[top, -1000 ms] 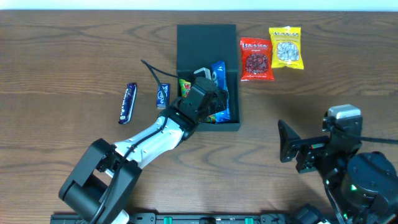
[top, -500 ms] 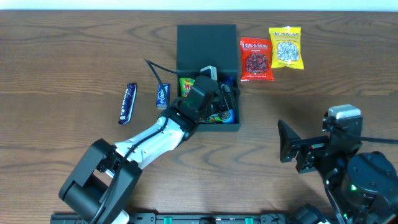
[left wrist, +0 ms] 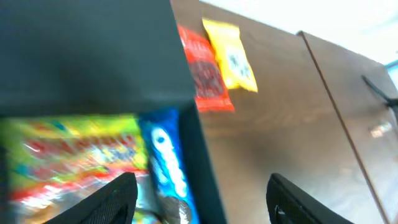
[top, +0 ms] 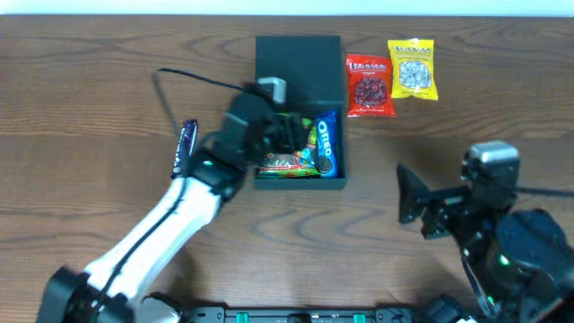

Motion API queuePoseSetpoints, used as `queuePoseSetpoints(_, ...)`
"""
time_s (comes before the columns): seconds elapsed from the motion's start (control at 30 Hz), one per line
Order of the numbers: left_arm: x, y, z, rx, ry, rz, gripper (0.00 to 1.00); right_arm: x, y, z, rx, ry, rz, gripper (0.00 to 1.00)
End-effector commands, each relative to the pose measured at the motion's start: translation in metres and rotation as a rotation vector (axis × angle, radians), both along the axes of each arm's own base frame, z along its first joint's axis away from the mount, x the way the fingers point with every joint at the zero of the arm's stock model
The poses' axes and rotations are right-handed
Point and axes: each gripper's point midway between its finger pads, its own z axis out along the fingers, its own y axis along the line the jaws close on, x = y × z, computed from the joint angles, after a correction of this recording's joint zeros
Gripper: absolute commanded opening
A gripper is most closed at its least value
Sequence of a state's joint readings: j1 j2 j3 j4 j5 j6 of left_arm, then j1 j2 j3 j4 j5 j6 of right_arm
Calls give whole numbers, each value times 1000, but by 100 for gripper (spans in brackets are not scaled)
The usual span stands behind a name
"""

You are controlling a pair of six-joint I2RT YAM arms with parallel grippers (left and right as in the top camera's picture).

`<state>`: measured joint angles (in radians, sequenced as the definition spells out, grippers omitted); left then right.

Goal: Pack container

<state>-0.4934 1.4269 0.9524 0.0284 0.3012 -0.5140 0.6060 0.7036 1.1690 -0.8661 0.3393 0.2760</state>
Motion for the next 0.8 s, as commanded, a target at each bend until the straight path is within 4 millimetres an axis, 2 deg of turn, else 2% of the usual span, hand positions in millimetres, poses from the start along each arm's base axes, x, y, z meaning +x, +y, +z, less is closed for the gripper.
queuePoseSetpoints(0.0, 3, 33, 28, 100, -131, -14, 68, 20, 5, -11, -66, 40, -31, 99)
queuePoseSetpoints(0.17, -1, 92, 40, 176, -128, 106, 68, 68, 19, -33, -109, 95, -86, 99)
queuePoseSetpoints(0.27, -7, 124, 39, 222, -92, 193, 68, 114, 14, -53, -123, 124, -160, 99)
queuePoseSetpoints(0.37, -13, 130, 39, 240, -87, 194, 71, 154, 10, -70, -103, 142, -113, 99)
queuePoseSetpoints(0.47, -17, 131, 34, 271, -76, 174, 74, 187, -7, -83, -25, 153, -104, 99)
queuePoseSetpoints(0.57, -18, 134, 30, 291, -66, 180, 74, 223, -46, -99, -35, 130, -162, 99)
queuePoseSetpoints(0.67, -18, 135, 31, 298, -72, 178, 77, 253, -75, -123, -95, 123, -202, 99)
queuePoseSetpoints(0.77, -17, 134, 31, 296, -74, 179, 77, 275, -95, -147, -93, 158, -241, 98)
